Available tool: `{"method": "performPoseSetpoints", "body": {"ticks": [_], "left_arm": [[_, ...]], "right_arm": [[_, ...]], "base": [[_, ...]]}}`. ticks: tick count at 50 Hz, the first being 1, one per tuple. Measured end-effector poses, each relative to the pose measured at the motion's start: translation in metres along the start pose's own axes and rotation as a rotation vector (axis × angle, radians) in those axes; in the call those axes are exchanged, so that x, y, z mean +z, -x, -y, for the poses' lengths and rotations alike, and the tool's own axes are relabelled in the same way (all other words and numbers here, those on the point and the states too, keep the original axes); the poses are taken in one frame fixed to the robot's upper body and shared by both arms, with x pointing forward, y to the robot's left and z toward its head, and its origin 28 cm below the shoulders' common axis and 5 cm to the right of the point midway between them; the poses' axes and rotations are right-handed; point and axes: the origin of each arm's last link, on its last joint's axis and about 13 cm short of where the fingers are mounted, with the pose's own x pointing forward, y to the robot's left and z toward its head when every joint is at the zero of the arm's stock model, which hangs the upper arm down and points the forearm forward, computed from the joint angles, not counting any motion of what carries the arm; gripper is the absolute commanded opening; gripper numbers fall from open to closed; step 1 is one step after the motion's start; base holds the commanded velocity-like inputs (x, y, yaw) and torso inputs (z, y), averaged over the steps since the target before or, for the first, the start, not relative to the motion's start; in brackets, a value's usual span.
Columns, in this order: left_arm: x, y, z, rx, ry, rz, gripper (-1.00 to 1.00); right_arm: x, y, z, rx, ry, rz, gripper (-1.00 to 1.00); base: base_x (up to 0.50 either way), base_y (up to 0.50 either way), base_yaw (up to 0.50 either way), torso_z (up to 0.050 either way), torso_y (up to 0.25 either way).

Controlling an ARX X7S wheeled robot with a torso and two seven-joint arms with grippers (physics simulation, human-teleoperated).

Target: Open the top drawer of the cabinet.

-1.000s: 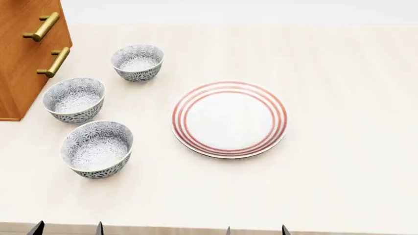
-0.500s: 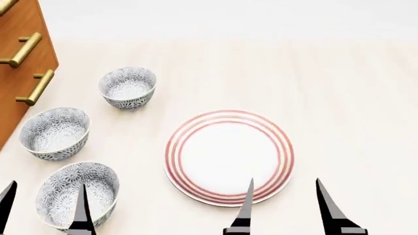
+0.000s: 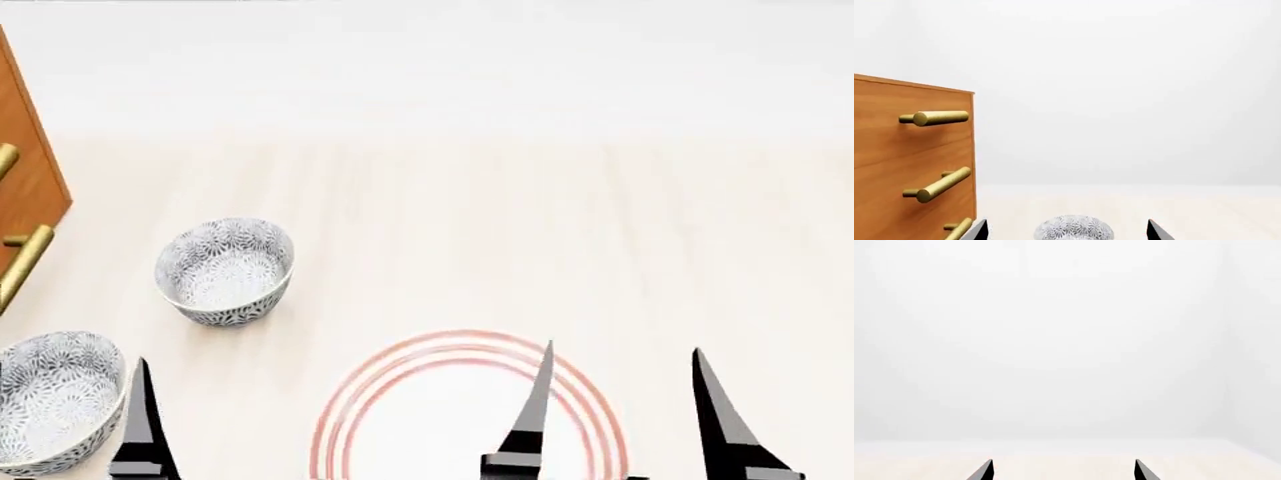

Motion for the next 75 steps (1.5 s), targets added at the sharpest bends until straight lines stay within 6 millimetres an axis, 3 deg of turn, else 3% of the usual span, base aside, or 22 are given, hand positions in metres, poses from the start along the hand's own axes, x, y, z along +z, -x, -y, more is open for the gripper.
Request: {"method": "performPoseSetpoints", "body": {"ticks": [27,36,64,75], "left_arm": [[0.0002,-0.0001,-0.0009,0.008,0.004,0.004,1.0],[-0.0006,0.0005,-0.0011,0.009,0.004,0.002,1.0],[-0.0026,0.0015,-0.0012,0.009,0.002,-0.007,1.0],[-0.003,0.0008,-0.0018,0.008,0.001,-0.027,1.0]], "right_arm": [[0.0054,0.0024,0.0027,-0.016,0.005,0.045,1.0],[0.0018,0.0021,0.0037,-0.013,-0.03,0.009,1.0],[-0.0013,0.0044,0.0043,0.002,-0.052,0.0,1.0],[-0.003,0.0045,0.0037,0.012,-0.062,-0.015,1.0]], "base": [[0.5,0.0,0.0,0.0,0.001],[0.0,0.03,0.0,0.0,0.0],[0.1,0.5,0.0,0.0,0.0],[0.0,0.01,0.0,0.0,0.0]]}}
